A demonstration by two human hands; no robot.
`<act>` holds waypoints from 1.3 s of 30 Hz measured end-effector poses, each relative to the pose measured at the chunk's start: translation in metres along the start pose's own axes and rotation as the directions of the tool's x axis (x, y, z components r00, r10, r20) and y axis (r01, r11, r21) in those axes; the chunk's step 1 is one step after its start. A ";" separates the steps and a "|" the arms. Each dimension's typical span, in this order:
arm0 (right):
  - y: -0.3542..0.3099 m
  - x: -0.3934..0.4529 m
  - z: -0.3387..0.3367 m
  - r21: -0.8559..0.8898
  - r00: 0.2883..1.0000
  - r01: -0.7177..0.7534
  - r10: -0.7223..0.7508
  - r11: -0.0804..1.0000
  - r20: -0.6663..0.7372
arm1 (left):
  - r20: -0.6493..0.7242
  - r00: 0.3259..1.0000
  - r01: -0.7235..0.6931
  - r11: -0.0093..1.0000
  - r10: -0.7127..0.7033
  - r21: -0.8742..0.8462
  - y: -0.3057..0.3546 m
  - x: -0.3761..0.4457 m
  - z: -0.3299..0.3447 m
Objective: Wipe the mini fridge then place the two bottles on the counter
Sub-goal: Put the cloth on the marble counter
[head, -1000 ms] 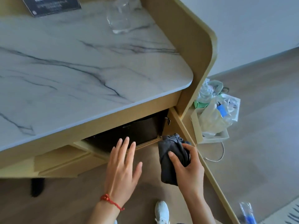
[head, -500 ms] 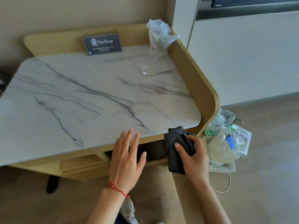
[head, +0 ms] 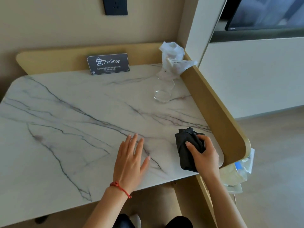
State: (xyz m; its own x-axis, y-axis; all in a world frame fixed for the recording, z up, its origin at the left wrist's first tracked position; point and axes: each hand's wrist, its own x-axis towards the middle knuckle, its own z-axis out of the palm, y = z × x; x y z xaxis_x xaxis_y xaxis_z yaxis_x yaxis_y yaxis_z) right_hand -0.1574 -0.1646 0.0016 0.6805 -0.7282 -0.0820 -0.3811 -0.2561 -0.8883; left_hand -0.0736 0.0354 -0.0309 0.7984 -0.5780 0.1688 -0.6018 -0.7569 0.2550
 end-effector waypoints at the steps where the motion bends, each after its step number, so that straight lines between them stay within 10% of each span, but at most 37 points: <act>1: -0.001 0.009 0.003 -0.013 1.000 -0.008 0.008 1.000 0.010 | 0.013 1.000 0.009 1.000 -0.009 -0.010 -0.001 0.005 0.001; 10: 0.019 0.048 0.017 -0.381 0.996 0.055 -0.022 0.923 0.092 | 0.076 0.989 0.124 0.992 -0.124 0.001 0.002 0.028 0.019; 19: 0.023 0.055 0.015 -0.672 0.910 0.379 -0.386 0.636 0.147 | 0.081 0.949 0.300 0.953 -0.303 0.050 0.015 0.015 0.014; 39: -0.007 -0.130 0.121 -0.051 0.311 0.920 -0.640 0.389 0.702 | -0.166 0.636 0.767 0.641 -0.754 0.031 -0.028 -0.232 -0.026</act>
State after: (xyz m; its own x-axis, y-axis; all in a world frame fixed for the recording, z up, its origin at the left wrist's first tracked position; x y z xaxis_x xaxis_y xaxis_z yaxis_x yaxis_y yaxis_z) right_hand -0.1674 0.0091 -0.0366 0.8950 0.3845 0.2260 0.4451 -0.8021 -0.3981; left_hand -0.2419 0.1988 -0.0523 0.9645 0.2535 0.0735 0.2263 -0.9377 0.2636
